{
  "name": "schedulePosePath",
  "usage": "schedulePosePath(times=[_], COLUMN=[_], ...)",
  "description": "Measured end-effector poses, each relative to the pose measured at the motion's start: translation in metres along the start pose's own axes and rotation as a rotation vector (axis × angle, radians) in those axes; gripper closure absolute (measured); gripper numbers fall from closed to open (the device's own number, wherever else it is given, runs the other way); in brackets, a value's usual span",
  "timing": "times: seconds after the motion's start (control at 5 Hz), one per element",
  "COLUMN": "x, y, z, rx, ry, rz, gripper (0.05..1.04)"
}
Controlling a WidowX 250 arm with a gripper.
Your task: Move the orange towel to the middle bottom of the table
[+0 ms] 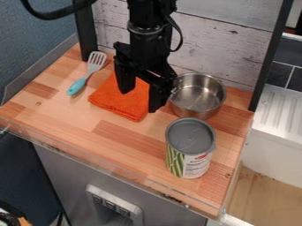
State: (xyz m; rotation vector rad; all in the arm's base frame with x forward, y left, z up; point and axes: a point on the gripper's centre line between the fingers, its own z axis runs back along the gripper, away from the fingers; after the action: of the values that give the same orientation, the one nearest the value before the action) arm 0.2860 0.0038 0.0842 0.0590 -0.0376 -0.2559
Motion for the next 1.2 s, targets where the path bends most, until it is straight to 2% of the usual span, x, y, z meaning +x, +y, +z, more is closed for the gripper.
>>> schedulePosePath(times=[0.2,0.4,1.0,1.2], x=[-0.002,0.013,0.047,0.052], y=[-0.001,0.020,0.081,0.093], z=[-0.009,-0.024,-0.051,-0.057], rx=[-0.008,0.004,0.041,0.071], ry=[0.031,0.043,0.008,-0.015], rz=[0.000,0.044,0.168,0.195], gripper=[0.083,0.082,0.083,0.083])
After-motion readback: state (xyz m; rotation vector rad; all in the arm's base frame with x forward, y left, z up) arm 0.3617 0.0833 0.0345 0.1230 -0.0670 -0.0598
